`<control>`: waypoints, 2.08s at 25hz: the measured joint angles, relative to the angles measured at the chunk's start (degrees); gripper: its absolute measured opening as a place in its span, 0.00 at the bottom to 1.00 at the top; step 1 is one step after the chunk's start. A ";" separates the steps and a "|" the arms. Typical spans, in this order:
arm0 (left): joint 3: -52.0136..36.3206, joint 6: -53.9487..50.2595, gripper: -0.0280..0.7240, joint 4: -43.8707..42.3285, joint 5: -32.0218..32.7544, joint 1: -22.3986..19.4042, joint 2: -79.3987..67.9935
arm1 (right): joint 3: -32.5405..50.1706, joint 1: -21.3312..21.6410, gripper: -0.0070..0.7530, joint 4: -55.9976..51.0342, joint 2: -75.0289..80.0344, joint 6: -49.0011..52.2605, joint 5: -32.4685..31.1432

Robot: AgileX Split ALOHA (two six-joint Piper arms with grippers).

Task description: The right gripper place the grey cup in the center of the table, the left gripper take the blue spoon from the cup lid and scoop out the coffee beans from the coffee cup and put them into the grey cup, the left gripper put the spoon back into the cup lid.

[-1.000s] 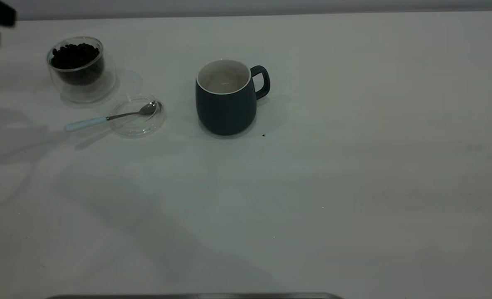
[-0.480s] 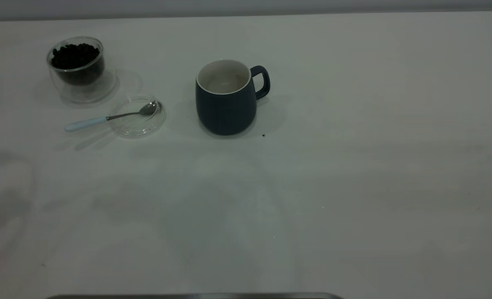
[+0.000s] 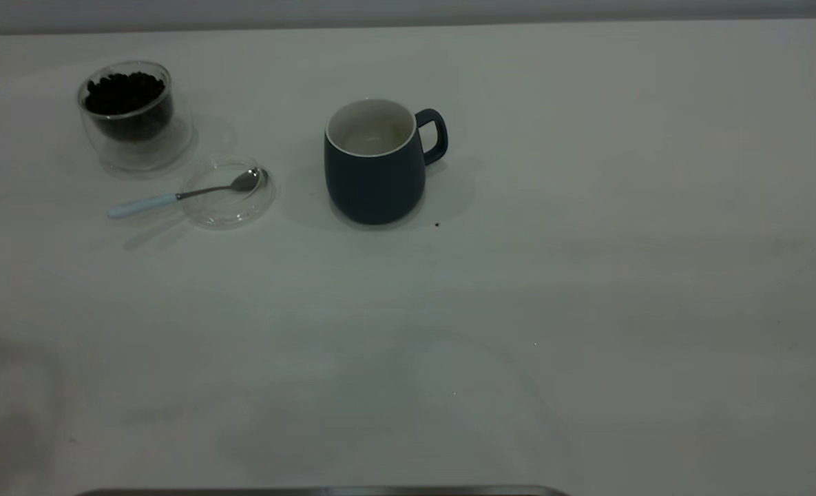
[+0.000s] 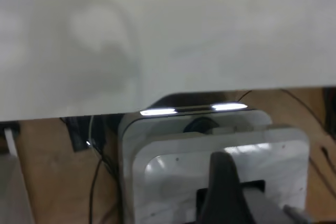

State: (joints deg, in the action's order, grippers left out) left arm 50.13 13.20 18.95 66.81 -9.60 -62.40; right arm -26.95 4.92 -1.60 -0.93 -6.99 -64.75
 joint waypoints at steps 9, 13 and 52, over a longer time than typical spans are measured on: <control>-6.43 6.17 0.82 -0.27 0.00 3.83 29.71 | 0.00 0.00 0.61 0.00 0.00 0.00 0.00; -8.62 4.58 0.82 -1.59 -0.32 3.83 41.69 | 0.00 0.00 0.61 0.00 0.00 0.00 0.00; -22.15 -8.14 0.82 -14.63 -1.67 7.28 63.42 | 0.00 0.00 0.61 0.00 0.00 0.00 0.00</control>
State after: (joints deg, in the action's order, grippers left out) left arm 27.97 5.06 4.32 65.14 -2.32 1.02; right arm -26.95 4.92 -1.60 -0.93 -6.99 -64.75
